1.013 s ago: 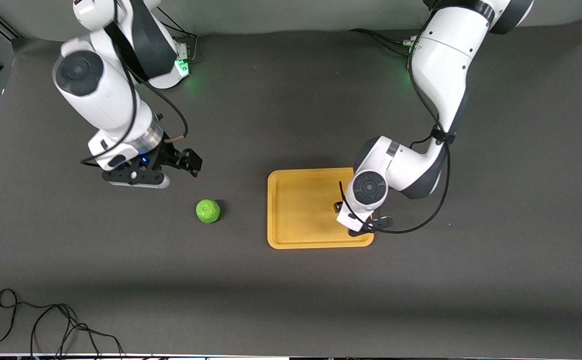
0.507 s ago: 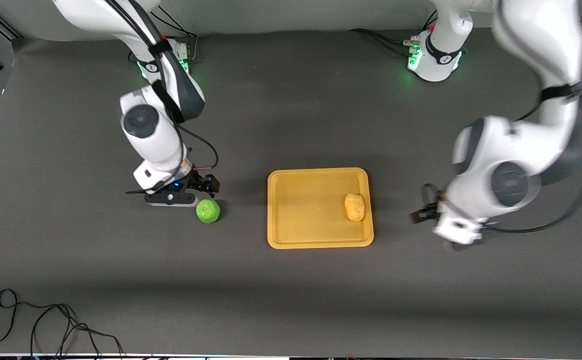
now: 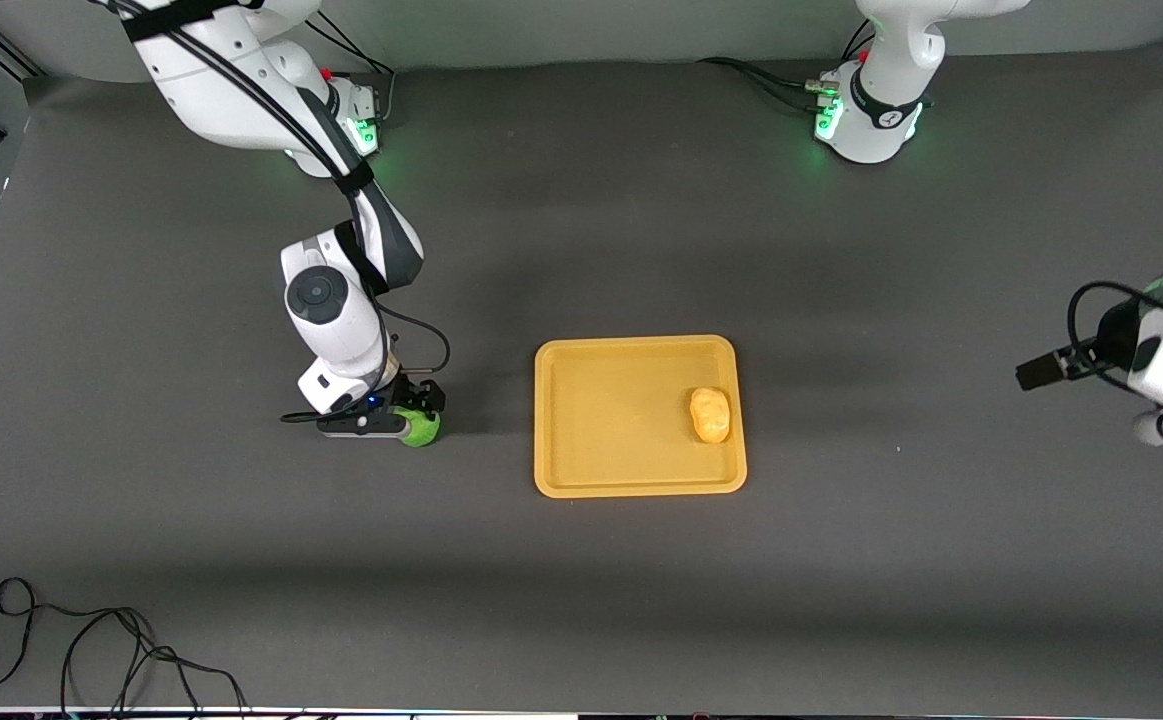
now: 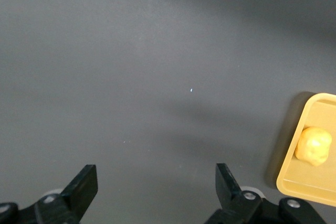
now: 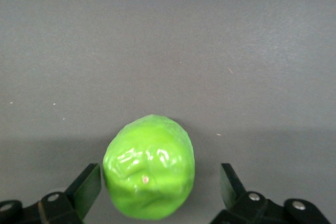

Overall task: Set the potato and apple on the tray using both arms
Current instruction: 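Close the right gripper on the green apple and lift it, then carry the apple with the right gripper onto the tray beside the potato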

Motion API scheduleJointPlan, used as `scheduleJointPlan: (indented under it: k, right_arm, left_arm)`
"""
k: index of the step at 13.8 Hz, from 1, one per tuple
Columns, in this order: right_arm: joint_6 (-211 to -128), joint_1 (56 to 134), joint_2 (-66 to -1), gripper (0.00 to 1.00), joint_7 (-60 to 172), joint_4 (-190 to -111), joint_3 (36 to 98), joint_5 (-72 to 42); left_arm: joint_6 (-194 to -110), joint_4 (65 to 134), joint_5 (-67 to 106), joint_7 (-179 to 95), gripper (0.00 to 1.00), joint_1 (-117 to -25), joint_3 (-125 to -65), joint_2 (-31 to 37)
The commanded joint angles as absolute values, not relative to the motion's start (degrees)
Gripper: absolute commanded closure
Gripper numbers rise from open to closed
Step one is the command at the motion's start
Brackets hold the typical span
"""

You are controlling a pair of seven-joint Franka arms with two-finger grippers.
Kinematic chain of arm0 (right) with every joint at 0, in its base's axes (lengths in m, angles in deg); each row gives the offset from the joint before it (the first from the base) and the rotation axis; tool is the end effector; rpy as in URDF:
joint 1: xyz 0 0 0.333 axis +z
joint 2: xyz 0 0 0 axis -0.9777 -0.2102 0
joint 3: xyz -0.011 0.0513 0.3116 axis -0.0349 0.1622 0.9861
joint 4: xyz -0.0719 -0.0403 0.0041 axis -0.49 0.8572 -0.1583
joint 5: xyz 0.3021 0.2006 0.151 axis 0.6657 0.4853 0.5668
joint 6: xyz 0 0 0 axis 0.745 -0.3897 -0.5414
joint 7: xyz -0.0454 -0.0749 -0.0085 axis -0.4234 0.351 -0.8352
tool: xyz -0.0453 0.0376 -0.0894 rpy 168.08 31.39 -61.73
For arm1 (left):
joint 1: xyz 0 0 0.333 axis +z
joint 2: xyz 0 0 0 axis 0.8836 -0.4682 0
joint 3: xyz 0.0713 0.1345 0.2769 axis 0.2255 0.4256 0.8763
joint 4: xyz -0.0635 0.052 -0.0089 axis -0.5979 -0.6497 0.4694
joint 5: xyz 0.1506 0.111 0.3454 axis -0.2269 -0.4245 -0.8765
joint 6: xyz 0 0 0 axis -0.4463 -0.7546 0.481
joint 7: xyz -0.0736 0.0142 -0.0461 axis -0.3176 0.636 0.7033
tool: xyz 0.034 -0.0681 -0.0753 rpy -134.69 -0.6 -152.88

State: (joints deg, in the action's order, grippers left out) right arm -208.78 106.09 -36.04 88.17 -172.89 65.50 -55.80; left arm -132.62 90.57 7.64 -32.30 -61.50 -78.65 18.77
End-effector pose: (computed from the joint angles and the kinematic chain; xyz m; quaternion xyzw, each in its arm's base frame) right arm 0.5521 0.2162 0.2073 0.9969 -0.0151 0.0763 0.0126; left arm 0.6106 -0.0048 0.5291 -0.9913 -0.1262 0.0254 0.0271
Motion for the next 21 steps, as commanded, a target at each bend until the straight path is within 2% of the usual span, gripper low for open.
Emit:
scheduleJointPlan:
  k: [1,2,3,4,5,6,10,13,17,19,21]
  right_arm:
    - [-210.5,106.3,-37.1,0.00,87.5,-172.5,65.3,-56.4]
    - [-210.6,106.3,-37.3,0.00,87.5,-172.4,65.3,-56.3]
    - [-210.8,106.3,-37.6,0.17,87.4,-172.4,65.3,-56.3]
    - [-210.7,106.3,-37.4,0.43,87.4,-172.4,65.3,-56.4]
    - [-210.2,106.3,-36.6,0.47,87.4,-172.1,65.3,-56.3]
    - [-208.1,106.3,-34.9,0.47,87.5,-171.3,65.3,-56.1]
    - [-190.0,106.4,-28.5,0.47,88.1,-163.3,65.2,-55.5]
    - [-174.8,107.7,-28.7,0.47,91.9,-150.0,65.9,-54.2]
    - [-166.5,117.3,-37.9,0.47,106.1,-133.0,66.1,-50.9]
    - [-162.1,121.6,-45.4,0.47,114.1,-122.4,66.3,-50.4]
    - [-161.0,124.1,-52.8,0.47,119.7,-112.7,66.3,-50.4]
  left_arm:
    - [-132.7,92.8,6.2,-32.6,0.00,-62.1,-79.0,21.1]
    - [-132.6,92.7,5.9,-33.0,0.00,-61.8,-79.0,21.2]
    - [-132.8,92.8,5.9,-34.1,0.00,-60.9,-79.2,21.8]
    - [-132.5,92.9,5.9,-35.9,0.01,-60.9,-79.2,22.2]
    - [-132.4,92.9,6.3,-36.9,0.01,-60.9,-79.0,22.7]
    - [-132.4,92.9,6.8,-37.6,0.00,-61.0,-79.0,22.8]
    - [-132.5,94.2,7.2,-41.1,0.01,-61.6,-78.0,24.8]
    - [-132.9,94.8,8.0,-47.8,0.01,-64.6,-73.8,25.1]
    - [-132.7,95.2,10.2,-48.1,0.01,-64.7,-72.7,25.2]
    - [-132.7,95.0,10.2,-48.1,0.01,-64.6,-72.7,25.2]
    - [-132.8,95.1,10.2,-48.1,0.01,-64.7,-72.7,24.9]
